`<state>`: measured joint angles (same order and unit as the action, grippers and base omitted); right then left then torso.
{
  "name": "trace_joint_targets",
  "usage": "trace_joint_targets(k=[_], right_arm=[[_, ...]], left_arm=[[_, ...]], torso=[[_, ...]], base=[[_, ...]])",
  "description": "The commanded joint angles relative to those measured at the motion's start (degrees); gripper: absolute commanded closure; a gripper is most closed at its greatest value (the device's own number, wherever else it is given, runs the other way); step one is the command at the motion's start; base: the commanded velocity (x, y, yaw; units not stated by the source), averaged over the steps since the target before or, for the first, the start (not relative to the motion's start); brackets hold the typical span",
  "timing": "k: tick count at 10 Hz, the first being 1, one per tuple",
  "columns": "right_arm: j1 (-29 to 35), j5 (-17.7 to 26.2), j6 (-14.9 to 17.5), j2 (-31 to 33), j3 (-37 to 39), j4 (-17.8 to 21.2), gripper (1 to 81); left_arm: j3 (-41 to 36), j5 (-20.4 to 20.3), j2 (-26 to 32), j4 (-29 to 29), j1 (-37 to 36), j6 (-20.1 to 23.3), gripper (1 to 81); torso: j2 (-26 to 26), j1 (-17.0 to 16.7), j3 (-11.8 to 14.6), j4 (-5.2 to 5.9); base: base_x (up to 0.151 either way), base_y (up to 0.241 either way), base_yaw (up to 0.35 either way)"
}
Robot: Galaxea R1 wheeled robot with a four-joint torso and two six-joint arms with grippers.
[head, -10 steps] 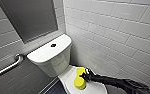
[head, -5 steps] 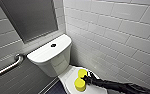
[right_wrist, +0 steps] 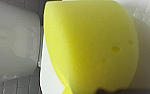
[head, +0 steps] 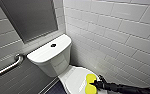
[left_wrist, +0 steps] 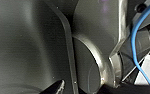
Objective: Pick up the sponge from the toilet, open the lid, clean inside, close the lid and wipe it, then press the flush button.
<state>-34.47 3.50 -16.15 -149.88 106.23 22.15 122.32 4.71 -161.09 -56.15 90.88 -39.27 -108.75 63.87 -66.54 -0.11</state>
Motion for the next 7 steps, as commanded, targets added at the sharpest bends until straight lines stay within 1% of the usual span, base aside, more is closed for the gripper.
trace_joint_targets(k=[1, 3, 4, 6, 7], right_arm=[[-0.29, 2.57, -0.28, 11.40, -9.72, -0.27, 81.1], [-3.63, 0.81, -0.28, 18.35, -14.90, -0.52, 81.1], [-5.30, 0.63, -0.28, 22.03, -17.98, -0.53, 81.1], [-9.51, -1.83, 0.15, 29.42, -23.78, -0.62, 81.1], [-11.71, -2.00, 0.24, 32.24, -25.64, -0.62, 81.1]], left_arm=[[-0.24, 5.49, -0.29, -0.45, 0.31, -0.02, 1.0], [-0.24, 5.49, -0.12, -0.45, 0.22, -0.02, 1.0], [-0.24, 5.49, -0.03, -0.45, 0.22, 0.07, 1.0], [-0.24, 5.49, -0.03, -0.45, 0.05, 0.07, 1.0], [-0.24, 5.49, -0.03, -0.54, 0.05, 0.15, 1.0]], torso=[[0.00, 0.00, 0.00, 0.00], [0.00, 0.00, 0.00, 0.00], [0.00, 0.00, 0.00, 0.00], [0.00, 0.00, 0.00, 0.00], [0.00, 0.00, 0.02, 0.00]], base=[[0.000, 0.000, 0.000], [0.000, 0.000, 0.000], [0.000, 0.000, 0.000], [0.000, 0.000, 0.000], [0.000, 0.000, 0.000]])
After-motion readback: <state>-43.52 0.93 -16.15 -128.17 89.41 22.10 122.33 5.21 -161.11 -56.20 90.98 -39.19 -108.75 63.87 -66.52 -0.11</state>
